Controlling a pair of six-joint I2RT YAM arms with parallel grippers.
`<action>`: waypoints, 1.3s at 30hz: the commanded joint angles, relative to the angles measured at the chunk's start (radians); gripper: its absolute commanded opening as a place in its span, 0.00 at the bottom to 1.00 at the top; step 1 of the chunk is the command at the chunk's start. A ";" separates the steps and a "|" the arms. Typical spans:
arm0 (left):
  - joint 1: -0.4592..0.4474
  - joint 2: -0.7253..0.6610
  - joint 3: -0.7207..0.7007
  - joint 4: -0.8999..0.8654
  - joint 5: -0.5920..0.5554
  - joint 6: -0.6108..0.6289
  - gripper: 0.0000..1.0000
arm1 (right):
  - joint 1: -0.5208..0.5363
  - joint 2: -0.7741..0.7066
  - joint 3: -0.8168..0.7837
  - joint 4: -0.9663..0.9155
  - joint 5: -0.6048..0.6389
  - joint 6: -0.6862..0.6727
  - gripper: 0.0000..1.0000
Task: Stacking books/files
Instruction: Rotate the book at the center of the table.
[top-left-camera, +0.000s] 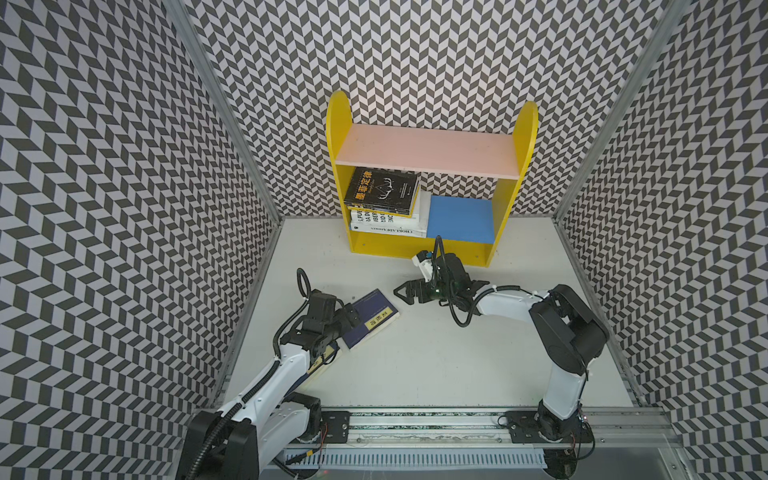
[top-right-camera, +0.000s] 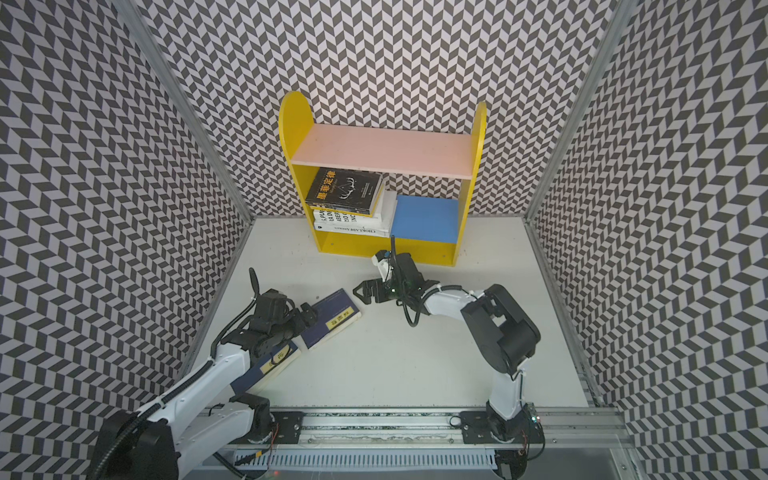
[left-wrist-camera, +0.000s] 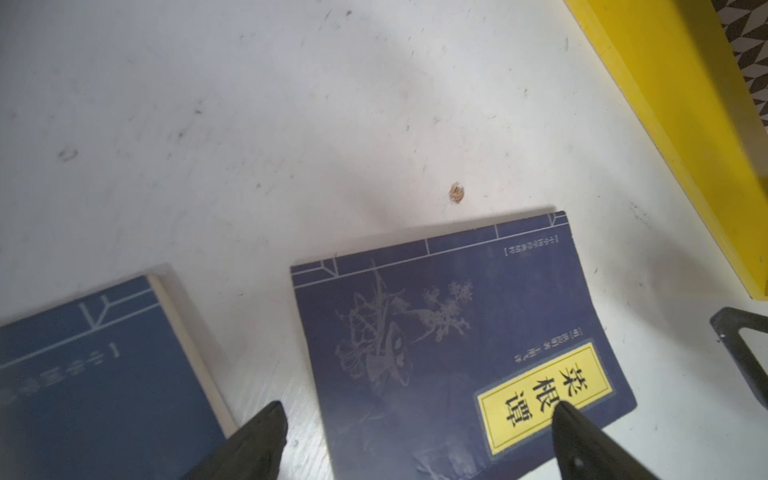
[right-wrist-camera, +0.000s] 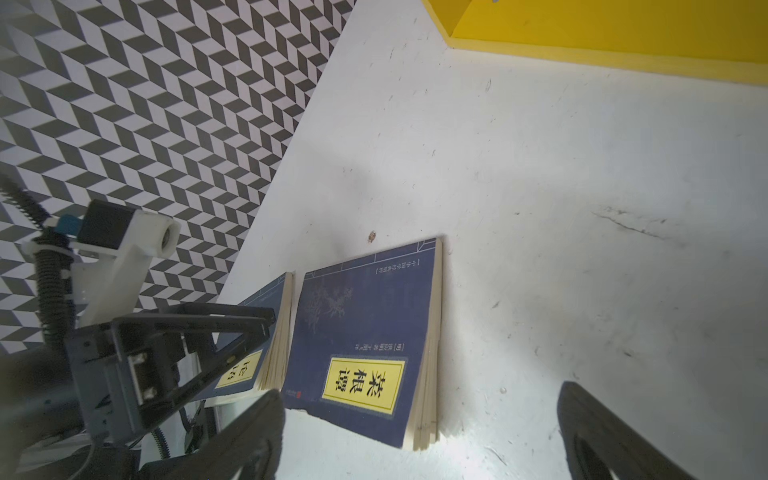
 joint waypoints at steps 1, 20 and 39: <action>0.005 0.002 -0.023 -0.031 -0.003 -0.020 1.00 | 0.030 0.049 0.044 -0.035 0.000 -0.031 1.00; -0.324 0.067 0.043 0.346 0.380 0.108 0.99 | -0.020 0.241 0.288 -0.005 -0.231 0.015 1.00; -0.094 0.304 0.170 0.331 0.206 0.199 0.95 | -0.162 -0.090 -0.093 0.053 -0.094 0.149 0.99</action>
